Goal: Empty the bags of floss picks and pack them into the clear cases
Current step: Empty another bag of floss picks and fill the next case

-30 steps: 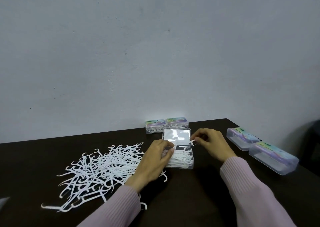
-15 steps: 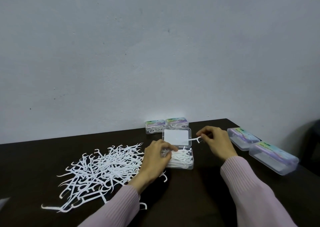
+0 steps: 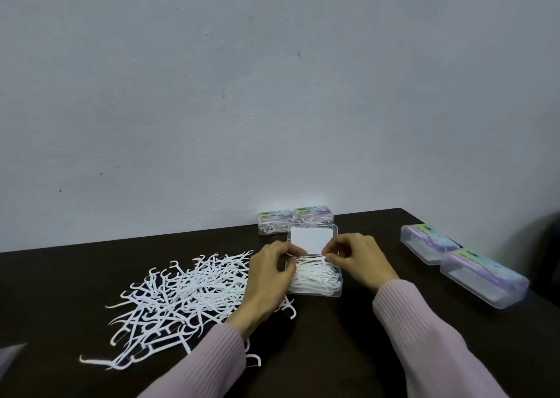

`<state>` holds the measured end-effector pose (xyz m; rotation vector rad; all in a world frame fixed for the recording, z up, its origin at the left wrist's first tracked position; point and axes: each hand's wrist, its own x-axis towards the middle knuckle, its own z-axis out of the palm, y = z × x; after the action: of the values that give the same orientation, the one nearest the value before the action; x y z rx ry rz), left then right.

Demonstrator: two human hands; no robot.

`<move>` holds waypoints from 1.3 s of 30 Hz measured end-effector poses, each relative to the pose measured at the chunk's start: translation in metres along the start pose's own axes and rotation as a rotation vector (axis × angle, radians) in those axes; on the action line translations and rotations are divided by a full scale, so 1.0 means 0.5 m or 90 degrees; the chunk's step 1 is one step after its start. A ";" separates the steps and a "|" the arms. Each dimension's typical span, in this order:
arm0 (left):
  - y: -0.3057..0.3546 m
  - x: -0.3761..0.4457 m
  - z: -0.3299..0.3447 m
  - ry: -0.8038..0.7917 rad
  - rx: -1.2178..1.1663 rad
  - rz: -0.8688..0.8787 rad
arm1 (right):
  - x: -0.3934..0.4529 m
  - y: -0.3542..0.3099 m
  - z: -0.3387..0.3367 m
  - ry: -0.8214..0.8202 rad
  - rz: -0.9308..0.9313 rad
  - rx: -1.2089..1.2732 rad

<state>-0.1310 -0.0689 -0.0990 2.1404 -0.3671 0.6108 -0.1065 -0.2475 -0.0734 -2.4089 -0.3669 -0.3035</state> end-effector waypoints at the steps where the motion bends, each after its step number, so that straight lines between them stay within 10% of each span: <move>1: -0.002 -0.001 -0.001 -0.003 0.026 0.002 | 0.000 0.001 -0.003 -0.006 -0.005 -0.017; 26: 0.009 -0.025 -0.098 -0.107 -0.008 -0.019 | -0.012 -0.019 0.001 -0.042 -0.019 -0.099; 39: -0.054 -0.087 -0.249 -0.120 0.125 -0.055 | -0.041 -0.120 0.084 -0.083 -0.236 -0.125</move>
<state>-0.1912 0.0493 -0.0767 2.3977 -0.3250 0.4101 -0.1410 -0.1795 -0.0760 -2.5496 -0.8844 -0.3610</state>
